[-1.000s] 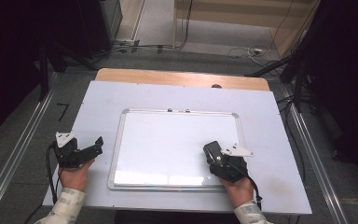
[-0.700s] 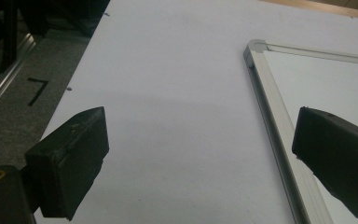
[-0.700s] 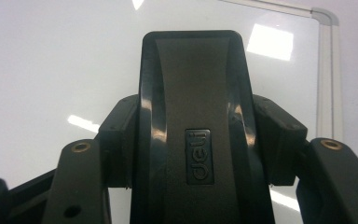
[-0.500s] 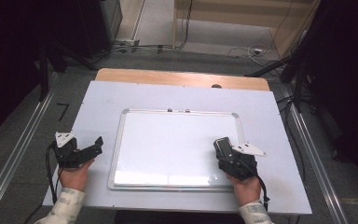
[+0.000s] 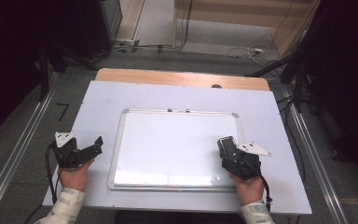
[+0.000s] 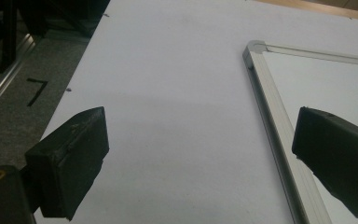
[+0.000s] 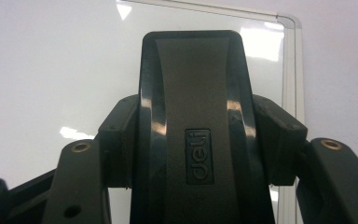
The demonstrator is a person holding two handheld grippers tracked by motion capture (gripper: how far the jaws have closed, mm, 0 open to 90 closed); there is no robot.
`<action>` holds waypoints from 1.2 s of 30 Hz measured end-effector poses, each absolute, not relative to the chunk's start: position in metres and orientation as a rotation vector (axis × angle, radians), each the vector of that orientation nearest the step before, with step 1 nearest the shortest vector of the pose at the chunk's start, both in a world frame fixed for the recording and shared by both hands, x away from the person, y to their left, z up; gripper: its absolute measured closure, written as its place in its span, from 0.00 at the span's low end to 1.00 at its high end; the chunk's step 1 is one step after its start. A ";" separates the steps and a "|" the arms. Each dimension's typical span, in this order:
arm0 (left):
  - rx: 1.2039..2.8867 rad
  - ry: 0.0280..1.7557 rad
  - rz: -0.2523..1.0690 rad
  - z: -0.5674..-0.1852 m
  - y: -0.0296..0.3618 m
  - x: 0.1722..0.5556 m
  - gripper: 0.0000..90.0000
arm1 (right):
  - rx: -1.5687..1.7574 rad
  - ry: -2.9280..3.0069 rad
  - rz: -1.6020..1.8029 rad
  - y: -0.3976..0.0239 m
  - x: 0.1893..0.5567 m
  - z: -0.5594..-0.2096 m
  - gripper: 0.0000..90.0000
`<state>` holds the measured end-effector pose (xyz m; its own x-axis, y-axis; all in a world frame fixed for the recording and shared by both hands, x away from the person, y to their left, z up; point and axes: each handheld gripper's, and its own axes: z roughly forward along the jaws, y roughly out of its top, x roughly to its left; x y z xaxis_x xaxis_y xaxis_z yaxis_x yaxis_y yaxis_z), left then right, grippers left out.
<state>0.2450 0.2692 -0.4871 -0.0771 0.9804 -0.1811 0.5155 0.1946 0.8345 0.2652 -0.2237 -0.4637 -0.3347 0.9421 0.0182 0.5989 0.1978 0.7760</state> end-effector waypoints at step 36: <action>1.417 1.699 0.763 -0.487 0.270 0.245 0.05 | 1.471 1.981 0.969 -0.230 0.253 -0.461 0.43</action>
<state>0.2448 0.2696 -0.4866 -0.0737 0.9796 -0.1867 0.5112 0.1979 0.8364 0.2528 -0.2298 -0.4611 -0.3021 0.9528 0.0295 0.6084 0.1689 0.7755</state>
